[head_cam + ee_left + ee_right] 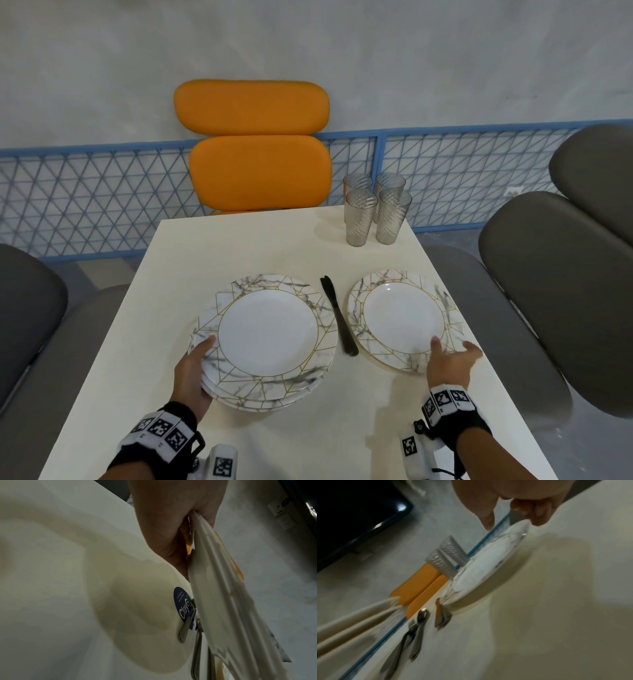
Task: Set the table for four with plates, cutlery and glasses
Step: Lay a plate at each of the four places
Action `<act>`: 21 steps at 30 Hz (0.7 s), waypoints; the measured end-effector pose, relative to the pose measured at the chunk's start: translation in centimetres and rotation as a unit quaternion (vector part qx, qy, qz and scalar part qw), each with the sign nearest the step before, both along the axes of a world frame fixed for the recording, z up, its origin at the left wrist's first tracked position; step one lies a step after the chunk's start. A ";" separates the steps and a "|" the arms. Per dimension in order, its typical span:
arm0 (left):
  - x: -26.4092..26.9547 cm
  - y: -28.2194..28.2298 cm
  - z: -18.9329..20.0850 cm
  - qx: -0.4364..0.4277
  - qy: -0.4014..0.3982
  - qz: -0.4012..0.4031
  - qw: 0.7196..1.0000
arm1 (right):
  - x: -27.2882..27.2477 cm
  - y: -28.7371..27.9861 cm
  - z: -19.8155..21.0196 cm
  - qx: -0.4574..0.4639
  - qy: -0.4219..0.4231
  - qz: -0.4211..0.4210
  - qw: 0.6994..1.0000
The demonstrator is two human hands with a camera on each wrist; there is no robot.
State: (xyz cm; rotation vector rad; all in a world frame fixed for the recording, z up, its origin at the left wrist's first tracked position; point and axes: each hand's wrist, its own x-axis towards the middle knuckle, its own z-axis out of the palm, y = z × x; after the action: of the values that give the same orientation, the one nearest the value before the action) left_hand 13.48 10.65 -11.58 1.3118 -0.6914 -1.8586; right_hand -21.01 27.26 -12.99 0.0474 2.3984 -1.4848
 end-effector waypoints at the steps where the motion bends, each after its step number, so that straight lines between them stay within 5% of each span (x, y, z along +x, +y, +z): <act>1: -0.2 0.0 0.0 0.000 0.001 0.004 1.000 | 0.4 -0.7 0.5 -0.006 0.021 0.024 0.999; 7: -1.3 -0.5 -0.1 -0.004 0.000 0.009 1.000 | 2.4 -7.2 3.7 -0.036 0.039 0.162 0.985; 12: -1.6 -0.8 0.1 -0.006 -0.008 0.035 0.999 | 5.1 -12.0 4.4 0.014 -0.078 0.458 0.886; 16: -1.0 -1.3 0.2 0.009 0.007 0.049 0.999 | 5.1 -13.8 4.3 0.031 -0.039 0.483 0.874; 21: -0.1 -2.4 -0.1 -0.009 0.036 0.069 0.997 | 5.2 -17.2 4.6 -0.013 -0.135 0.478 0.868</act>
State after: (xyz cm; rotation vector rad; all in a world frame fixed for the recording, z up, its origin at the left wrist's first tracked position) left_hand 13.39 8.23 -11.66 1.2431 -0.5658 -1.7752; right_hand -15.82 10.07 -8.38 -0.7708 1.7107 -0.9272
